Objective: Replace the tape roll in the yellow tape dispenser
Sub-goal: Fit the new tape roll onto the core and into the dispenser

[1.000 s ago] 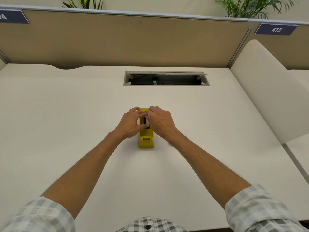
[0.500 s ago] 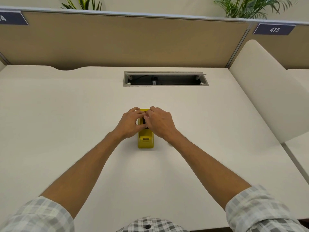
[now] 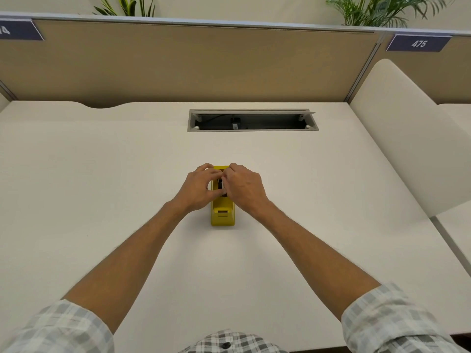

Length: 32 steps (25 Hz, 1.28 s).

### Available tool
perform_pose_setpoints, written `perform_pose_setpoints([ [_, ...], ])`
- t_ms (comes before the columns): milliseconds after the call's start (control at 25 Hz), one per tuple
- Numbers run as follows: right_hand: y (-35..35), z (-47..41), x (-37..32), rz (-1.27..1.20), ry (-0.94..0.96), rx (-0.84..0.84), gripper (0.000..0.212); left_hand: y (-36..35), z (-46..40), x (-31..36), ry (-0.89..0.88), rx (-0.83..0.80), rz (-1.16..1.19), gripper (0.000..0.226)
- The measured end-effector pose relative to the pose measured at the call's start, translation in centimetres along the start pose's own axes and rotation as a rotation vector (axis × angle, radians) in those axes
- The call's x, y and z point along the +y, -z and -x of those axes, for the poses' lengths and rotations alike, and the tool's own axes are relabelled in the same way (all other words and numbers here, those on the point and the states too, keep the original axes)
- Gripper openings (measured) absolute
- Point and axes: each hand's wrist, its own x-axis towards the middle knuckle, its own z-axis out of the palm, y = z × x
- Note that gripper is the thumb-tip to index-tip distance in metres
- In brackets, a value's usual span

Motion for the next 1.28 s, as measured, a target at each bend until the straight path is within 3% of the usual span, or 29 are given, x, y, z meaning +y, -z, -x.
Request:
perform_pose_setpoints([
  [640, -0.6, 0.1, 1.0, -0.075, 0.01, -0.083, 0.015, -0.3, -0.1, -0.3, 0.003, 0.006, -0.004, 0.039],
  [880, 0.5, 0.4, 0.9, -0.179, -0.008, -0.038, 0.026, -0.1, -0.1, -0.1, 0.011, -0.005, 0.007, 0.038],
  [1280, 0.5, 0.1, 0.9, -0.171, 0.008, -0.109, 0.02, -0.2, 0.0, -0.1, 0.026, -0.004, 0.001, 0.042],
])
